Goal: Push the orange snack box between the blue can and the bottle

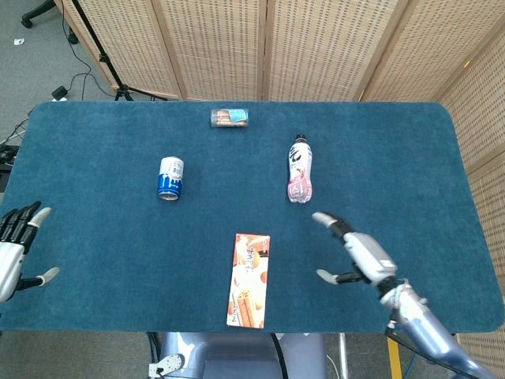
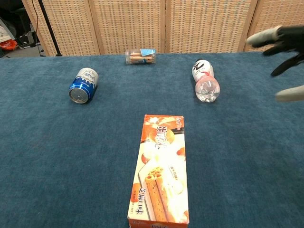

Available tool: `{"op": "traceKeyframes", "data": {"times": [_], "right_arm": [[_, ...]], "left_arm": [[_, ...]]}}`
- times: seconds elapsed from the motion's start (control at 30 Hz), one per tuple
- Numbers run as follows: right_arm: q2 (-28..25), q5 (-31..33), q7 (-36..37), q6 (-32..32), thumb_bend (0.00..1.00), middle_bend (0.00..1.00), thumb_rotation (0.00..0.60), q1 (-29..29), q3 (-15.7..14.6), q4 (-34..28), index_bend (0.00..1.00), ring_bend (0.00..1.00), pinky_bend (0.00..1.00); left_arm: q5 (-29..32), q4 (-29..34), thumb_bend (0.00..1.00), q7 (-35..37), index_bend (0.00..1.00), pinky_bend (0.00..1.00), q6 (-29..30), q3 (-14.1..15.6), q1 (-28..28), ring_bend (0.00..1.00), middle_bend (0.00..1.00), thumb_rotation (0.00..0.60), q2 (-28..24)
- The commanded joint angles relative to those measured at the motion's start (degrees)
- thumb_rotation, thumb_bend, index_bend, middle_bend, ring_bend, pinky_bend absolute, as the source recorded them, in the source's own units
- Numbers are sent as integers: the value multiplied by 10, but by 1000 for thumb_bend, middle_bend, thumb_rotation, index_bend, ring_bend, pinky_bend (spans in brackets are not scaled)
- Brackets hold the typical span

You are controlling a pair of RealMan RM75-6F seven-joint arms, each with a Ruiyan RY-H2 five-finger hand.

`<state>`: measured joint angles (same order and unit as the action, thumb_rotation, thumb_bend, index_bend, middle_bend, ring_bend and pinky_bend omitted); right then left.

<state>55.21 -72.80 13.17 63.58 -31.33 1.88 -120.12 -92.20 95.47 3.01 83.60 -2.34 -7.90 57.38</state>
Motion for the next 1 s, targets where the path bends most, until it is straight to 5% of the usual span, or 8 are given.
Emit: {"op": "traceKeyframes", "data": {"times": [0.03,0.4,0.63,1.0], "right_arm": [[28,-116,-92,169,0,0,600,117,-23,104,0,0,139],[112,-139,-86,350,0,0,600,234,-7,235,0,0,53],[100,-141,-42,359,0,0,600,255,2,231,0,0,47],[80,-134,-9,350,0,0,600,271,20,215,0,0,47]], "left_arm": [[-64,-10,0,-12,0,0,-5,5,-31,0,0,600,-4],[-239,-2,0,-13,0,0,-29,19,-129,0,0,600,38],[-319,1,0,-61,0,0,-75,18,-197,0,0,600,103],[-309,22,0,-93,0,0,-238,31,-293,0,0,600,218]]}}
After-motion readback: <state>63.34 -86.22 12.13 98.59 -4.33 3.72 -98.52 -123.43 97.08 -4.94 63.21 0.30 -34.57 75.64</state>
